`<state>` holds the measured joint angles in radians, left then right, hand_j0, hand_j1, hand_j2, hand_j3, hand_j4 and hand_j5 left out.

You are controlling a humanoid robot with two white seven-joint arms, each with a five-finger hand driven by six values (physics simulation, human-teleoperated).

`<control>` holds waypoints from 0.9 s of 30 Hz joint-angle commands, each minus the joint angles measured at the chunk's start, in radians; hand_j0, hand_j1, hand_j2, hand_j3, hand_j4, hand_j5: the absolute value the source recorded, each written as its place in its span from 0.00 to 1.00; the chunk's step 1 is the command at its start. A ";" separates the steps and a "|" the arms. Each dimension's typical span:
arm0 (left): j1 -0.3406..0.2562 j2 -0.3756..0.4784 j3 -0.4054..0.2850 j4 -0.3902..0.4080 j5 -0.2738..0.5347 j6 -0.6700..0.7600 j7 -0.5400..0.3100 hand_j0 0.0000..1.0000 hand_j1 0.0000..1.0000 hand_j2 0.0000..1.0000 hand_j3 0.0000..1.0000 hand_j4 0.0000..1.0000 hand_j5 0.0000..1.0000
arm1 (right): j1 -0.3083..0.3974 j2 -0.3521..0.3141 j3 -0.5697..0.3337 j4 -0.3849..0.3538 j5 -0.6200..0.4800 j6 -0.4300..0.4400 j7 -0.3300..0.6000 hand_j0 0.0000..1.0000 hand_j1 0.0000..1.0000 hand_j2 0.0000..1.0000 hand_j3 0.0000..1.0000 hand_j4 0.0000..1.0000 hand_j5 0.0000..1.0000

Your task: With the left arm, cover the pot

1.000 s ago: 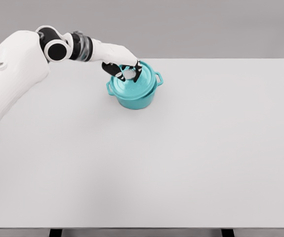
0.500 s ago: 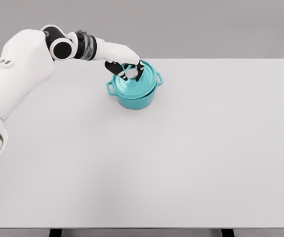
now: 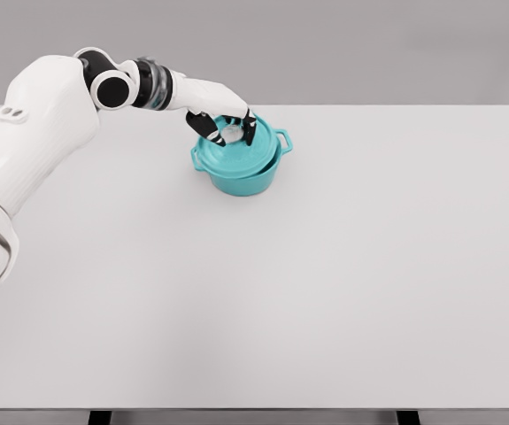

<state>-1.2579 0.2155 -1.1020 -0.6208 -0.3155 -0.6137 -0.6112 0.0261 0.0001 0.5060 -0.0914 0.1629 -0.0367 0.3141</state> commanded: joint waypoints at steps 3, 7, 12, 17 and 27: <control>0.002 -0.004 0.004 0.001 0.004 0.003 0.000 0.70 0.70 0.70 0.70 0.70 0.70 | 0.000 0.000 0.000 -0.001 0.000 0.000 0.000 1.00 1.00 1.00 1.00 1.00 1.00; 0.000 -0.008 0.004 0.001 0.004 0.003 0.000 0.73 0.73 0.73 0.73 0.73 0.73 | 0.000 0.000 0.000 -0.001 0.000 0.000 0.000 1.00 1.00 1.00 1.00 1.00 1.00; 0.000 -0.016 0.007 0.001 0.004 0.003 0.000 0.74 0.74 0.74 0.74 0.74 0.74 | 0.000 0.000 0.000 0.001 0.000 0.000 0.000 1.00 1.00 1.00 1.00 1.00 1.00; 0.000 -0.025 0.010 0.000 0.004 0.003 0.000 0.74 0.74 0.74 0.74 0.74 0.74 | 0.000 0.000 0.000 -0.001 0.000 0.000 0.000 1.00 1.00 1.00 1.00 1.00 1.00; 0.000 -0.030 0.025 0.001 0.004 0.003 0.000 0.86 0.86 0.86 0.86 0.86 0.86 | -0.002 0.000 -0.001 -0.001 0.000 0.000 0.000 1.00 1.00 1.00 1.00 1.00 1.00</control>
<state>-1.2563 0.1860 -1.0839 -0.6195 -0.3167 -0.6137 -0.6112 0.0261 0.0001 0.5058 -0.0916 0.1630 -0.0367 0.3141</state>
